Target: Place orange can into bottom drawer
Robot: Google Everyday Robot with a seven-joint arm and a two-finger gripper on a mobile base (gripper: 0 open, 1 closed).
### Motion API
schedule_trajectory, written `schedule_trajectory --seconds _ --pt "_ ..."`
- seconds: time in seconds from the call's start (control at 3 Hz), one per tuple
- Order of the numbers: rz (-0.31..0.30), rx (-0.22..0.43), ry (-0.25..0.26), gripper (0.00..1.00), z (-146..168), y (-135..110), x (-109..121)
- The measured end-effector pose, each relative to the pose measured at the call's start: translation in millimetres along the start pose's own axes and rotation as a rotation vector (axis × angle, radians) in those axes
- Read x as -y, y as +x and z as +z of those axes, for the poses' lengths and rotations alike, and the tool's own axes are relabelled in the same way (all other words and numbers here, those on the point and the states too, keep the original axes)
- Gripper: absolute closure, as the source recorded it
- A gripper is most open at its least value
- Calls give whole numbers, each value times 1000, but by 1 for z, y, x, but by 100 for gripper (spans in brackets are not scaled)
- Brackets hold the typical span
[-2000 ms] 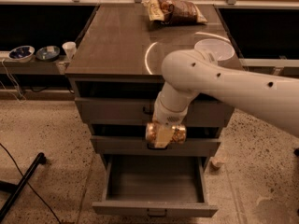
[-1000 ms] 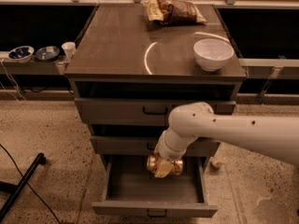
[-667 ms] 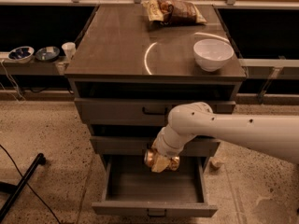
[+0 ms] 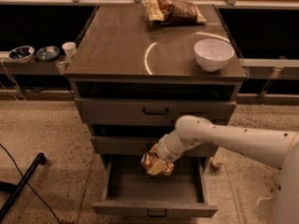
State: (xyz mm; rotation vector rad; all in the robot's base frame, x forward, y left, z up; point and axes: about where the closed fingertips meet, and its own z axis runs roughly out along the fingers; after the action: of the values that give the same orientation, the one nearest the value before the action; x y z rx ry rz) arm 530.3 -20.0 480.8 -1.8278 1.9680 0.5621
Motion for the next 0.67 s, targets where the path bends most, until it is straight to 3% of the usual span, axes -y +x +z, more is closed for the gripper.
schedule_trajectory --seconds 0.33,0.67 --pt "9 173 59 100 27 30 13" --pt "-86 280 90 100 55 52 7"
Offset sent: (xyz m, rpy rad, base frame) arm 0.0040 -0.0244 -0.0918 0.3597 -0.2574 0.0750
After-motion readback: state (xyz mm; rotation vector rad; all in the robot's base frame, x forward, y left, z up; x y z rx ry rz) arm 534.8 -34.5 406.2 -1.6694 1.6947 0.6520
